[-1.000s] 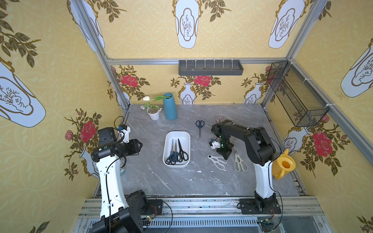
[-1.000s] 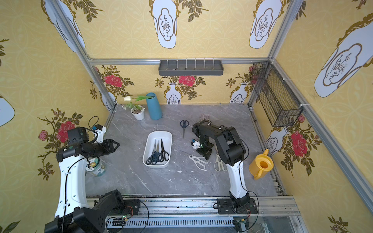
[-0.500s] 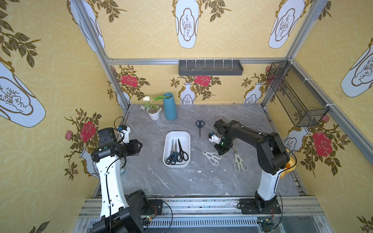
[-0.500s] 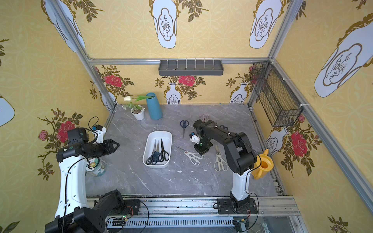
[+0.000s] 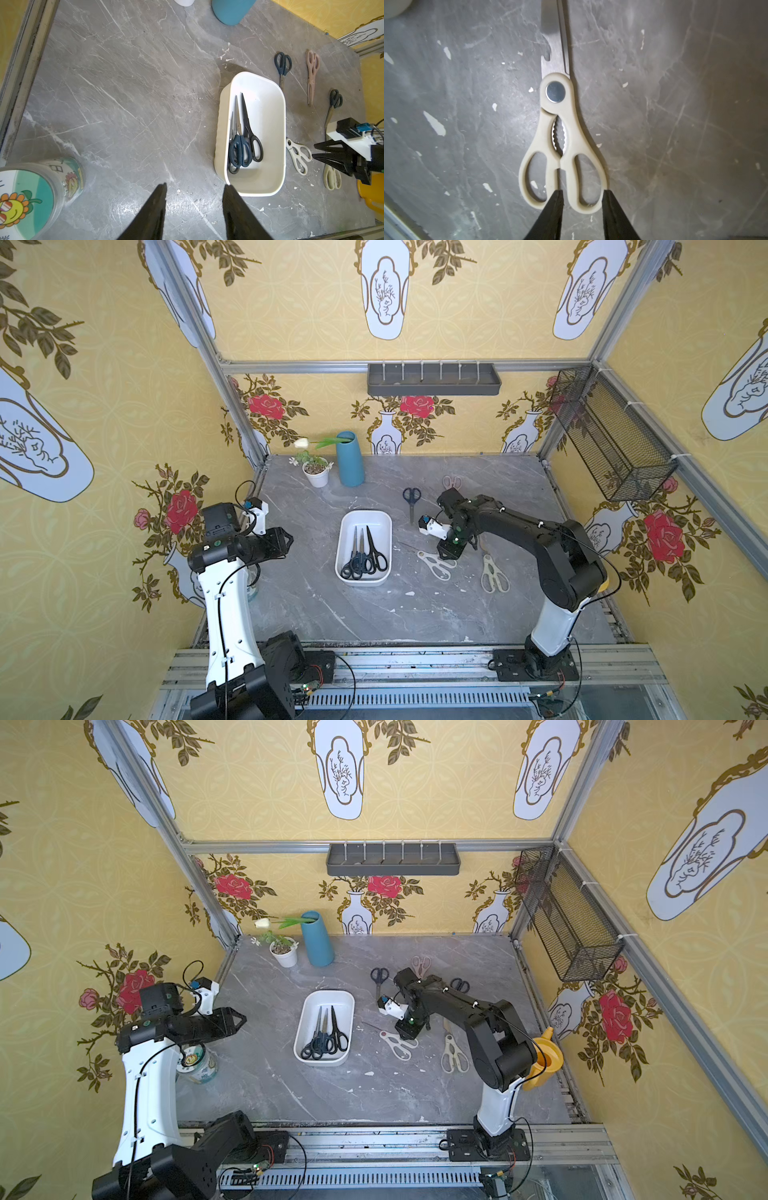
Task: Put the scissors into the storage box
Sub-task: Pick up the scissors from the center of the board.
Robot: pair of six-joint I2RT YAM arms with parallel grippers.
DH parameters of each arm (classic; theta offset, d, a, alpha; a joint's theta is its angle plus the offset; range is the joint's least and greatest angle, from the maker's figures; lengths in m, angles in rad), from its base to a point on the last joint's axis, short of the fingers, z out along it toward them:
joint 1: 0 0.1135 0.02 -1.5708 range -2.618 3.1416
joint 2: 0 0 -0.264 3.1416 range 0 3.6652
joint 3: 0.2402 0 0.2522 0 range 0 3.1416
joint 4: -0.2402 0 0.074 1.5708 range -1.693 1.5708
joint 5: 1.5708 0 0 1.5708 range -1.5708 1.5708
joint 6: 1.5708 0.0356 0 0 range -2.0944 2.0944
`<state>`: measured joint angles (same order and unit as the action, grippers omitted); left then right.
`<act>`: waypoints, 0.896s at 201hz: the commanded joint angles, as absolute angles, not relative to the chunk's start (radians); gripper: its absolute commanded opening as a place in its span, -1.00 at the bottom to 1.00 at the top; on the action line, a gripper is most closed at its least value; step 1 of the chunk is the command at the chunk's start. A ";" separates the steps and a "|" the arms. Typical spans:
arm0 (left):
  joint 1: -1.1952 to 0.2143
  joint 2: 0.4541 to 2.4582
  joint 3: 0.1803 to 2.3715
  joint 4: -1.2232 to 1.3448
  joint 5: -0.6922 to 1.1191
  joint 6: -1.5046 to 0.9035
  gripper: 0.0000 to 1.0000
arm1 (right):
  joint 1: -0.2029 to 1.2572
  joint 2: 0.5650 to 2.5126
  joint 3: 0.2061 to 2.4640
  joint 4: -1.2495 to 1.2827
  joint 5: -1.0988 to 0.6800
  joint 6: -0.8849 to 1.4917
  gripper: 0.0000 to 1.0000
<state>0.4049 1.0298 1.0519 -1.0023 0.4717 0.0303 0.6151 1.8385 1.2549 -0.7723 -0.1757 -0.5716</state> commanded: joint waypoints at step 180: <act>0.414 1.042 1.049 -0.989 0.468 0.049 0.00 | 0.599 1.990 1.283 -0.764 -0.240 -0.725 -0.40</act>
